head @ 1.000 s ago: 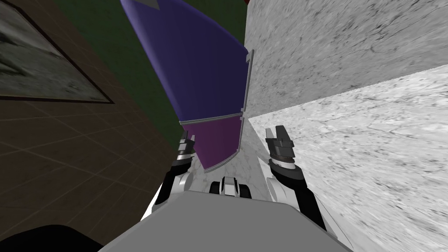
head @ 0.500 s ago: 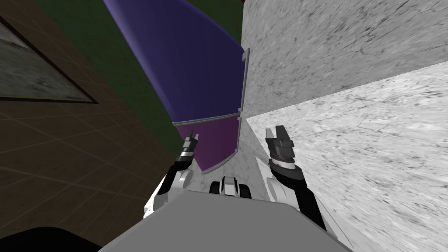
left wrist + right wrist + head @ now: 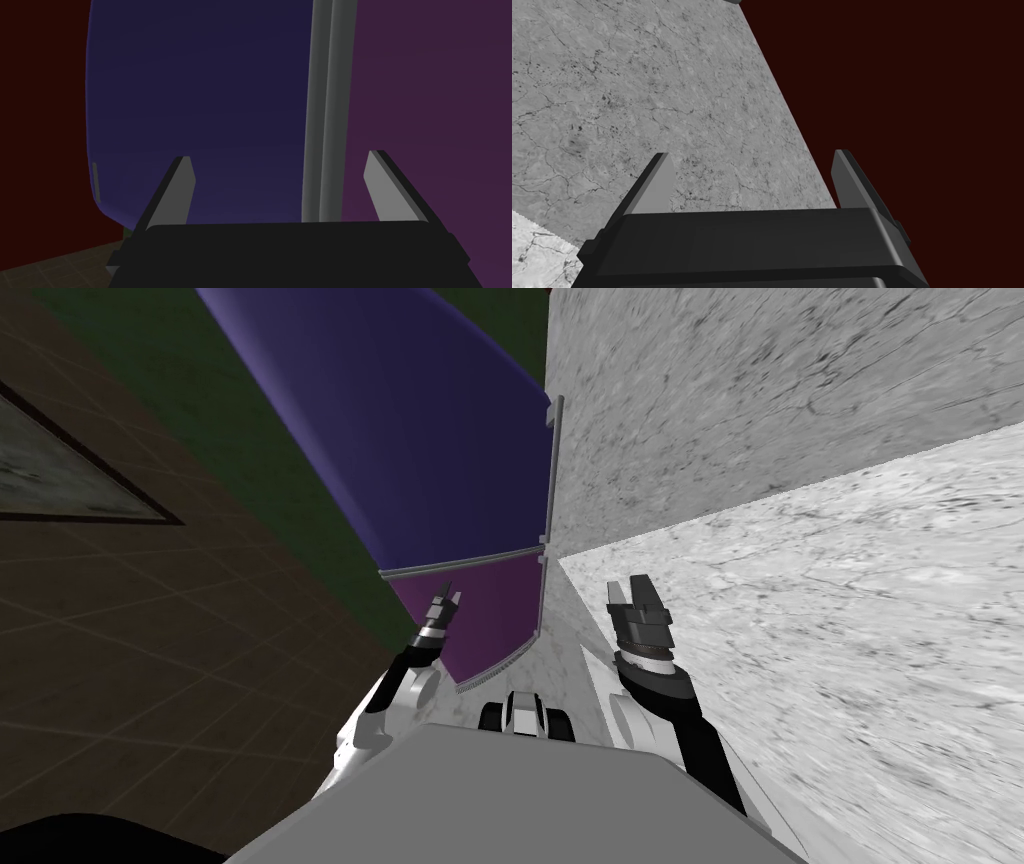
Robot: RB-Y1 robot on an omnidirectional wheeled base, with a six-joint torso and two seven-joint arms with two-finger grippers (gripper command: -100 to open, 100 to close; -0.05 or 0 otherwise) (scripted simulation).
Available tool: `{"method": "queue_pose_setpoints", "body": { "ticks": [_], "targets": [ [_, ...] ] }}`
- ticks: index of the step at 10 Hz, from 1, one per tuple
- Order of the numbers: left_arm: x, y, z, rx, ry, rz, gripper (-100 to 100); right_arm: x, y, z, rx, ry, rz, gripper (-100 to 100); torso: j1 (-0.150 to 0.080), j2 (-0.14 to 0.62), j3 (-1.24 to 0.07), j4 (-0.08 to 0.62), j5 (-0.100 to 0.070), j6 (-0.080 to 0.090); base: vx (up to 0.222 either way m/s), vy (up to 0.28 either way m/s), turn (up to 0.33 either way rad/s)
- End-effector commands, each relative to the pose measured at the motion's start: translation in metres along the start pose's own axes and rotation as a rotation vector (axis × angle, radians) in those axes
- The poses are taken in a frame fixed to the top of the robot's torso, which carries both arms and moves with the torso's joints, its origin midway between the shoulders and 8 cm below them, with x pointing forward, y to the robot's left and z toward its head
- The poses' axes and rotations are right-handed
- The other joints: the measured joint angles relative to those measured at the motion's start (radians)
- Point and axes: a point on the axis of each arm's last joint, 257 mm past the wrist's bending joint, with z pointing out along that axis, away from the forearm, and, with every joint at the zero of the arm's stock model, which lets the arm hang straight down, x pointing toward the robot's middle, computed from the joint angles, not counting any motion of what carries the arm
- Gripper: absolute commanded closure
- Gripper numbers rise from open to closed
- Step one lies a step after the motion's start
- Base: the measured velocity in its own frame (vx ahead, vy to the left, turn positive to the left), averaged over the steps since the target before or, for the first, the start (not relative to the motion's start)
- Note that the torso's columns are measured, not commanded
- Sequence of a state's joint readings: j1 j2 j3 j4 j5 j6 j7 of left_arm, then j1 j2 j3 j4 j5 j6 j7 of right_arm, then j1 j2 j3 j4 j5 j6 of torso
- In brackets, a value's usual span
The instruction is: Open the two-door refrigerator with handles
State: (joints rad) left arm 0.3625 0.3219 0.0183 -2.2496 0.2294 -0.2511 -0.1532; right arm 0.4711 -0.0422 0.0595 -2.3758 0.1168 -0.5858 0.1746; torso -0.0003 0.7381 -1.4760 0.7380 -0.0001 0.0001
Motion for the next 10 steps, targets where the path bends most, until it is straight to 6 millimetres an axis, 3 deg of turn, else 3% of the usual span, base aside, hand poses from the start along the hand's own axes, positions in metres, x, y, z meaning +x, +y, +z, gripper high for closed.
{"method": "queue_pose_setpoints", "body": {
  "ticks": [1, 10],
  "targets": [
    [0.007, 0.007, 0.010, -0.015, 0.056, 0.003, -100, 0.000, 0.000, 0.000, 0.000, 0.000, 0.000, 0, 0.000, -0.001, -0.001, 0.000, 0.000, 0.000, 0.049, -0.036, -0.037],
    [0.025, 0.028, 0.044, -0.078, 0.227, 0.041, -100, 0.000, 0.000, 0.000, 0.000, 0.000, 0.000, 0, 0.000, 0.000, 0.000, 0.000, 0.000, 0.000, 0.044, -0.042, -0.059]
  ]
}}
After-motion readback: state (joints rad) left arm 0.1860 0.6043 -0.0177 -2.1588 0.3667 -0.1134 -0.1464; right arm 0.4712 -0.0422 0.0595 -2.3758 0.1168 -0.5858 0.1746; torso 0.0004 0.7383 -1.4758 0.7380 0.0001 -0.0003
